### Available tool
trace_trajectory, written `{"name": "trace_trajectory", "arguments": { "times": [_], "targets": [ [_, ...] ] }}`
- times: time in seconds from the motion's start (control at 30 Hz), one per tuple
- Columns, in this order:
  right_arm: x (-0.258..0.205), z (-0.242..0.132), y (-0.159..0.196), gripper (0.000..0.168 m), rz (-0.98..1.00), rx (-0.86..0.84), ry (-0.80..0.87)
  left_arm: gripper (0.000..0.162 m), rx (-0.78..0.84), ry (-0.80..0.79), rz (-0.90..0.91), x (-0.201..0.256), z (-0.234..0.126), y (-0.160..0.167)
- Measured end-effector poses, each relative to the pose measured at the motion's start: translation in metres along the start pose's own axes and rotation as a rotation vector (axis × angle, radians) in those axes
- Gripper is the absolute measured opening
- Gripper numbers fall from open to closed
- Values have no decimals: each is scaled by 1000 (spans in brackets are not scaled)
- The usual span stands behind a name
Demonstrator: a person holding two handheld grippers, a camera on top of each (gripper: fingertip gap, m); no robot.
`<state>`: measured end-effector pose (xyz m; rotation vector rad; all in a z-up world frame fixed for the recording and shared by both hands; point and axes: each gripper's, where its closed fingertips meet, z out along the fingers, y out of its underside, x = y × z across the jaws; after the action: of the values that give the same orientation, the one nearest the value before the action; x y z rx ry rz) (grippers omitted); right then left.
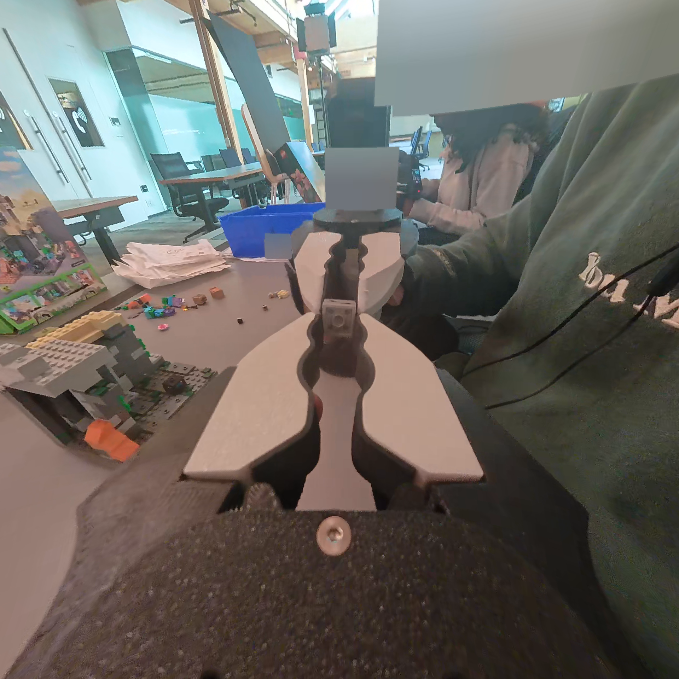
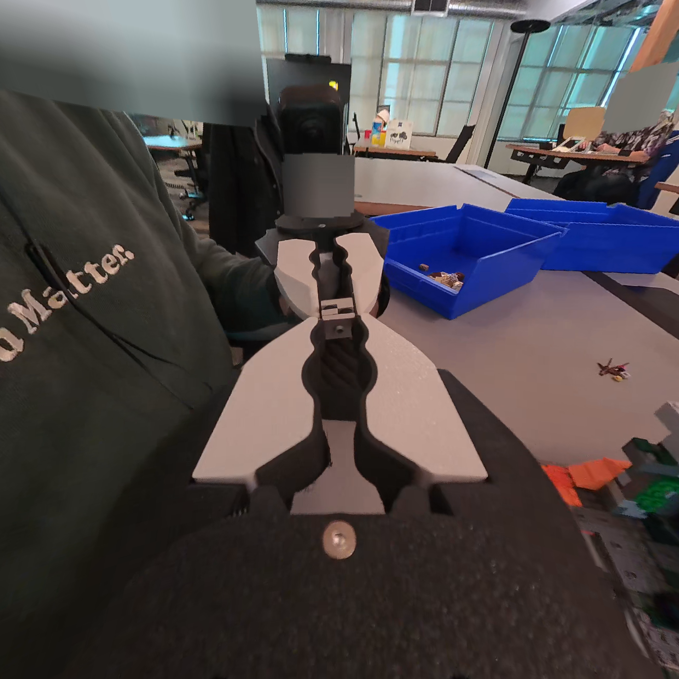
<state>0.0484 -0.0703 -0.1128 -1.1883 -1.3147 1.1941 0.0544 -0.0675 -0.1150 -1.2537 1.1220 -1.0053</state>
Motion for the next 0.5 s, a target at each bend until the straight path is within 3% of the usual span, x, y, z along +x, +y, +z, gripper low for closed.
{"name": "trace_trajectory", "arguments": {
  "times": [0.5],
  "targets": [
    [-6, -7, 7, 15, 92, 63, -79, 16, 86, 72, -134, 8, 5, 5]
  ]
}}
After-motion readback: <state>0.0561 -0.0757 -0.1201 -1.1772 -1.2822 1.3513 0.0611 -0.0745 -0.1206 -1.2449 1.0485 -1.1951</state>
